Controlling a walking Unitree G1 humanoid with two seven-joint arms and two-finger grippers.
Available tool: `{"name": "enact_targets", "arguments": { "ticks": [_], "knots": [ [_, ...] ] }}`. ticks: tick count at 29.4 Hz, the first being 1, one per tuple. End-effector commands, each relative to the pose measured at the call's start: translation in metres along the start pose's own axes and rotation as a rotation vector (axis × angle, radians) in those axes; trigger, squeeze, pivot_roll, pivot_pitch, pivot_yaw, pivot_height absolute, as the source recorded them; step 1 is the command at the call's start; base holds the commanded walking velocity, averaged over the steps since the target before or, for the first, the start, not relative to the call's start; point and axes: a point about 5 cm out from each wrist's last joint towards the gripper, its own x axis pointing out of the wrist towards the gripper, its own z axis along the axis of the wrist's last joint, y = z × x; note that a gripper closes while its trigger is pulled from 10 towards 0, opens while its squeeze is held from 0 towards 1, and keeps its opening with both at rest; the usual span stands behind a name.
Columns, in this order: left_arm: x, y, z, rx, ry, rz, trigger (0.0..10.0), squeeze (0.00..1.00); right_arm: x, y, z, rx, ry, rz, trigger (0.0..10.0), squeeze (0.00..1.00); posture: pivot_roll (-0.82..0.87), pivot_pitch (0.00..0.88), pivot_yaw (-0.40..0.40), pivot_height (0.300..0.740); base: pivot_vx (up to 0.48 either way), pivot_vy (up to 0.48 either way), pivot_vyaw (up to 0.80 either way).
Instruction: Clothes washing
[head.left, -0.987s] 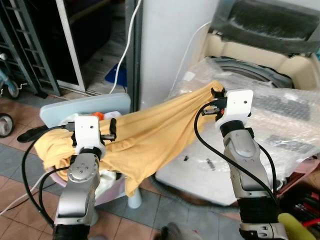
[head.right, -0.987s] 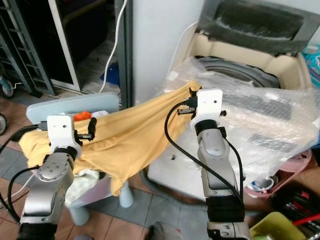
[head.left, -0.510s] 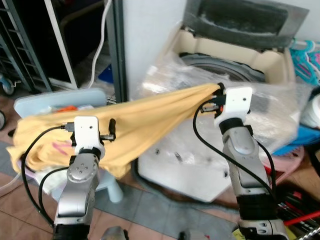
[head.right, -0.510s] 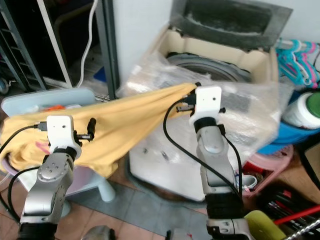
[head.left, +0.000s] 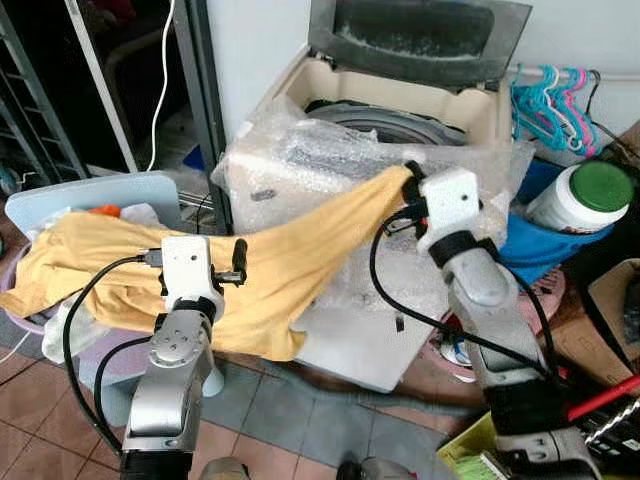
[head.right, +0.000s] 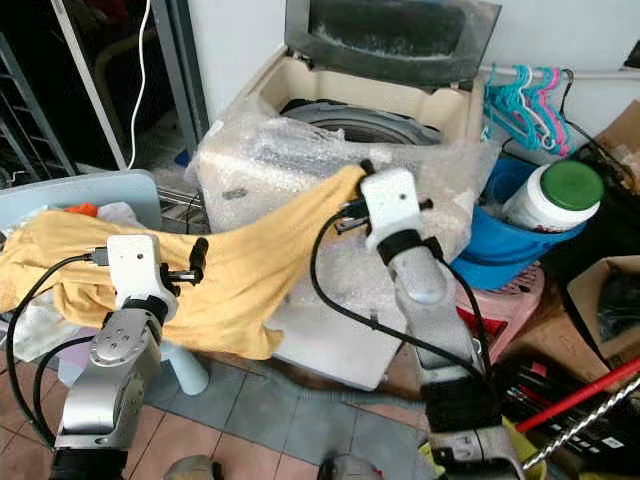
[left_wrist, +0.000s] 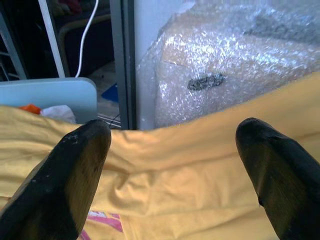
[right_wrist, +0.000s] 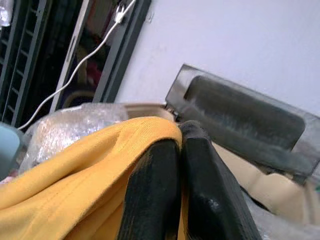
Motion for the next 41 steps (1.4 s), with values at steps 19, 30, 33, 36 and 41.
{"name": "enact_targets", "arguments": {
  "ticks": [19, 30, 33, 36, 41],
  "knots": [
    [0.0, 0.002, 0.002, -0.049, -0.004, 0.013, 10.0, 0.0, 0.004, -0.001, 0.006, -0.022, -0.052, 0.042, 10.0, 0.0, -0.02, 0.0, -0.043, 0.74, 0.248, 0.066, 0.0],
    [0.004, 0.0, 0.004, -0.044, -0.01, 0.01, 10.0, 0.0, 0.058, -0.006, 0.068, -0.126, -0.241, 0.285, 10.0, 0.0, -0.02, 0.0, -0.045, 0.74, 0.324, 0.355, 0.0],
    [0.005, 0.0, 0.005, -0.048, -0.011, 0.016, 10.0, 0.0, 0.083, -0.03, 0.094, -0.092, -0.262, 0.255, 10.0, 0.0, -0.01, 0.0, -0.049, 0.74, 0.178, 0.195, 0.0],
    [0.004, -0.002, 0.005, -0.049, -0.018, 0.015, 10.0, 0.0, 0.099, -0.057, 0.108, -0.035, -0.247, 0.119, 10.0, 0.0, -0.01, 0.0, -0.051, 0.74, 0.0, 0.0, 0.0],
    [0.002, -0.006, 0.003, -0.061, -0.012, 0.009, 10.0, 0.0, 0.109, -0.136, 0.13, 0.176, -0.181, -0.299, 10.0, 0.0, 0.0, 0.0, -0.059, 0.74, 0.0, 0.0, 0.0]
  ]
}}
